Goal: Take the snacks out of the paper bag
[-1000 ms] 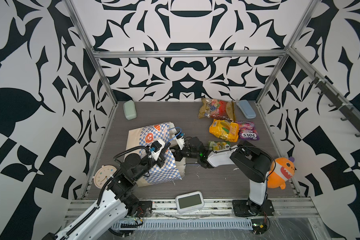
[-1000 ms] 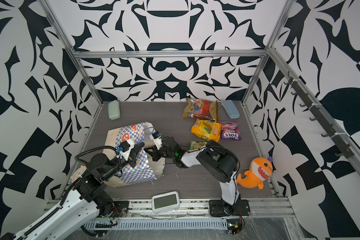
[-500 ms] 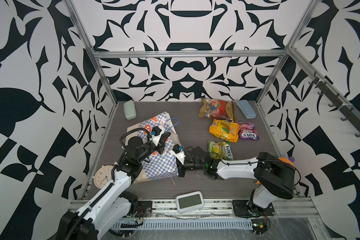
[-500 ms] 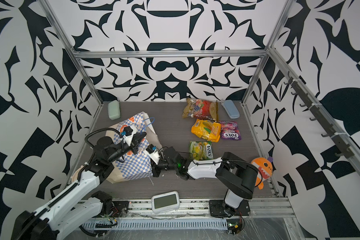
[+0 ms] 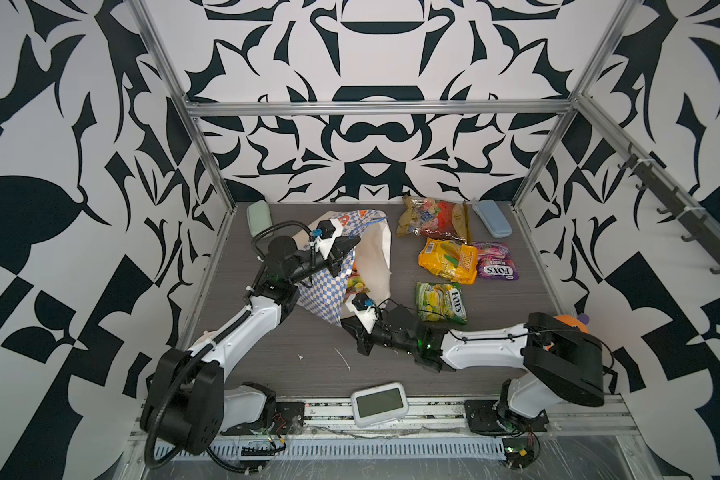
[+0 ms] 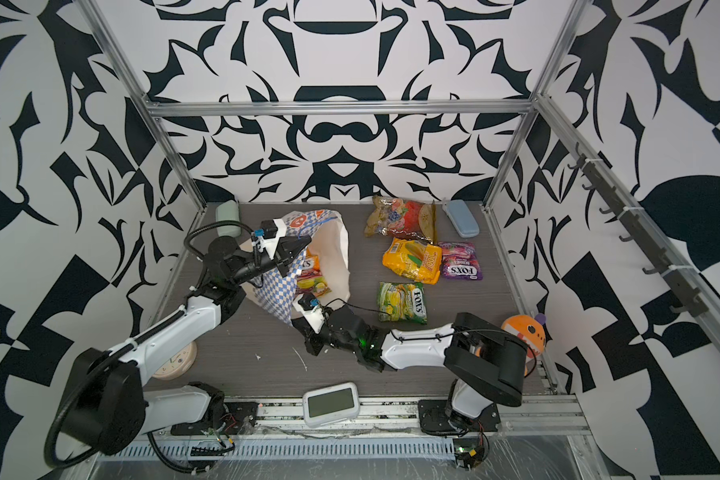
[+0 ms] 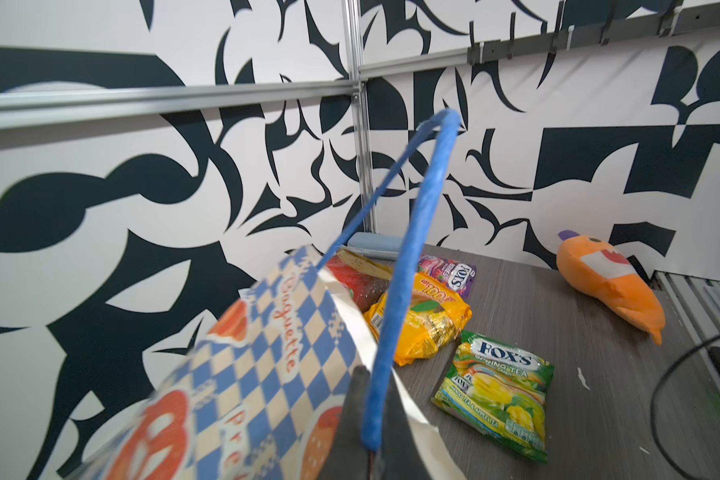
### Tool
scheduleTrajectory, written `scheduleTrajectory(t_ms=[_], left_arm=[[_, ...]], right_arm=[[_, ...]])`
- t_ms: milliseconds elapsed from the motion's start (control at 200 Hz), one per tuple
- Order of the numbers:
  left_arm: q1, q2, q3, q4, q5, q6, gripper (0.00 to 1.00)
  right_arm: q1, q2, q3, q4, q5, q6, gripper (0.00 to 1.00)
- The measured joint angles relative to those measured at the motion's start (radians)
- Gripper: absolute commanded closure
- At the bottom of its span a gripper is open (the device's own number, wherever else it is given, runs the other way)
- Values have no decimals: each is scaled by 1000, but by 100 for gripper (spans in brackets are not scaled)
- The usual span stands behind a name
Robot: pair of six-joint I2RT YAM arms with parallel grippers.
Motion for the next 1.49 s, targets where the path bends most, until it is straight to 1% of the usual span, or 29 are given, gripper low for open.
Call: scheduleTrajectory(t_ms=[80,200,255,300,420,495,635,775,850,905,1060,1170,1305,1385,1495], left_arm=[[0,-88,-40,-17,1,-2,100],[0,-187,-104,-48,-3,-8,100],[-1,-216,-131,-63,-3,-14,100],[-1,-230,-145,-76,-3,-18,100],[-1,-248,-153,-111,-4,-29,100],[-2,-252,-151,-130,-5,-32,100],[-5,-256,-143,-179,-9,-48,100],[-48,-271,-138,-231,-53,-75,100],[-96,-279,-138,-261,-99,-84,100],[-135,-282,-138,-284,-137,-89,100],[-211,-281,-139,-293,-254,-127,100],[-231,-269,-139,-283,-327,-173,100],[-245,-238,-117,-272,-392,-220,100],[-253,-228,-107,-264,-412,-231,100],[-257,-222,-106,-259,-422,-241,100]], right_arm=[[-27,-43,-15,-10,74,3,100],[-89,-84,-54,-21,140,31,97],[-121,-79,-56,-39,163,43,90],[-143,-67,-56,-47,183,50,82],[-171,-27,-49,-97,216,82,67],[-185,-6,-37,-140,221,105,63],[-217,25,11,-240,256,164,60],[-269,31,47,-329,267,254,59],[-296,31,54,-361,261,308,55],[-307,31,57,-384,246,340,55],[-349,51,84,-421,151,431,54],[-370,85,101,-419,99,481,54],[-412,170,114,-403,23,555,54],[-422,209,114,-403,-1,592,54],[-423,214,114,-398,-10,629,54]])
